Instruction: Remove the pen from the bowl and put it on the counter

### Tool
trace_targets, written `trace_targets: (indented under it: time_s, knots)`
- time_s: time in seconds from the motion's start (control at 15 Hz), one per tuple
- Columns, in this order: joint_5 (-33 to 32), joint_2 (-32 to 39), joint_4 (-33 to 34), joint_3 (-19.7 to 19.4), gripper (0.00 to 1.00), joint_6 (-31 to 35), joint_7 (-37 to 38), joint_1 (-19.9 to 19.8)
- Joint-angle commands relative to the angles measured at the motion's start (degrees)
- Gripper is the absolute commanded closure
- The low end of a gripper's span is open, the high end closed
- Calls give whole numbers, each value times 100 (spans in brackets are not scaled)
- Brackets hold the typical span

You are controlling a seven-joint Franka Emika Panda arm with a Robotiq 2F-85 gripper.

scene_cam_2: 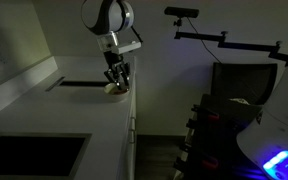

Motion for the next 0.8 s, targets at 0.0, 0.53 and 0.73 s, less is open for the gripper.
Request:
trace_targets:
  time_s: [0.0,0.53,0.73]
  knots:
    - [110,184,280,5,58,-325,-32,-37]
    - [81,448,579,-3,73,-491,14,-24]
    - [77,542,662,0,74,-515,18,-18]
